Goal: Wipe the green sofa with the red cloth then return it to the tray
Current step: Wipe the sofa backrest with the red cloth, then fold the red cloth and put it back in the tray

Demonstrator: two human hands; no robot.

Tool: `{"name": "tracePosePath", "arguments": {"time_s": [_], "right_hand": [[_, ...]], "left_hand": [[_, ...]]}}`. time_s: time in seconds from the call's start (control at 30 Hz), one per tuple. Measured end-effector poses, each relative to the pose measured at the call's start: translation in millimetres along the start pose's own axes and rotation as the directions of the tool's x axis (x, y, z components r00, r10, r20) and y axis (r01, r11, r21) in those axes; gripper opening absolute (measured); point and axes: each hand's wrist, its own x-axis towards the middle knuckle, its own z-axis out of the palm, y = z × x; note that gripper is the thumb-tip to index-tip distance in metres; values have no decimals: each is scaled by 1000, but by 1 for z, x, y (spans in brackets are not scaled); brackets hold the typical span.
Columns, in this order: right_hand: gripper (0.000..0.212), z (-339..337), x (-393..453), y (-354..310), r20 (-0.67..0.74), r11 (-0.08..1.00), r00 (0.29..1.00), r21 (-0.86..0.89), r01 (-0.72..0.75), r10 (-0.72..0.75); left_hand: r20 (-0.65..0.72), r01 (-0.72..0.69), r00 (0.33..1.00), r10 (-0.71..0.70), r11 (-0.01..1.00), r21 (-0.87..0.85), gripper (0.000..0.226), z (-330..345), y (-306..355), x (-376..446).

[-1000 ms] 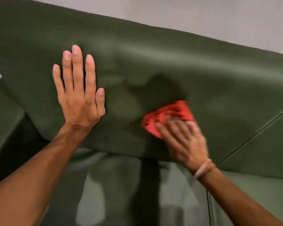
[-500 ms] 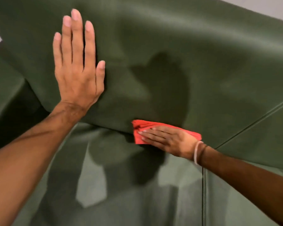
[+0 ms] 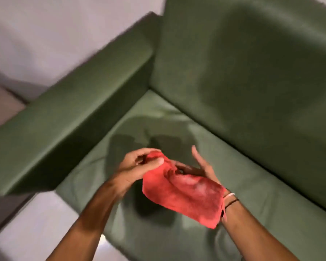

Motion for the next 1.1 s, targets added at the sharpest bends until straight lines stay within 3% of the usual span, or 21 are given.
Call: {"name": "tracePosePath", "arguments": {"time_s": [0.07, 0.17, 0.23, 0.3, 0.37, 0.5, 0.57, 0.7, 0.8, 0.9, 0.93, 1.0, 1.1], "right_hand": [[102, 41, 20, 22, 105, 998, 993, 4, -55, 55], [104, 116, 57, 59, 139, 989, 979, -28, -146, 148], [71, 165, 82, 85, 78, 977, 987, -173, -123, 138], [31, 222, 117, 118, -13, 888, 999, -459, -36, 34], [28, 275, 151, 148, -61, 750, 995, -661, 23, -85], [19, 387, 230, 200, -14, 570, 989, -818, 73, -147], [28, 425, 274, 212, 4, 453, 991, -889, 65, -134], [20, 463, 355, 211, -41, 281, 994, -960, -12, -100], [19, 459, 415, 188, -27, 171, 978, -985, 9, -206], [4, 443, 473, 164, 27, 39, 936, -998, 44, -350], [9, 437, 492, 158, 26, 13, 925, -999, 34, -379], [15, 428, 528, 145, -6, 7, 915, -1000, -4, -404], [24, 426, 549, 131, -9, -111, 944, -993, -49, -331]], "left_hand": [[-120, -46, 991, 54, 996, 72, 16, -66, -3, -40], [-291, -145, 940, 176, 981, 125, 11, -167, -12, -112], [-384, -202, 888, 254, 964, 170, 13, -225, -23, -154], [-454, -259, 828, 330, 942, 214, 13, -283, -35, -199], [-513, -295, 765, 389, 920, 257, 14, -333, -46, -237], [-679, -297, 622, 390, 920, 256, 13, -435, -68, -304], [-714, -265, 633, 301, 950, 166, 28, -475, -76, -319], [-632, -162, 768, 102, 986, -38, 55, -539, -90, -312], [-693, -66, 721, 16, 997, -45, 45, -575, -91, -270], [-740, 75, 673, -3, 995, 64, 35, -599, -81, -218], [-750, 145, 661, -11, 983, 114, 33, -607, -79, -199], [-760, 284, 649, -34, 938, 200, 33, -616, -75, -167], [-716, 437, 687, -125, 858, 271, 38, -621, -73, -136]]}}
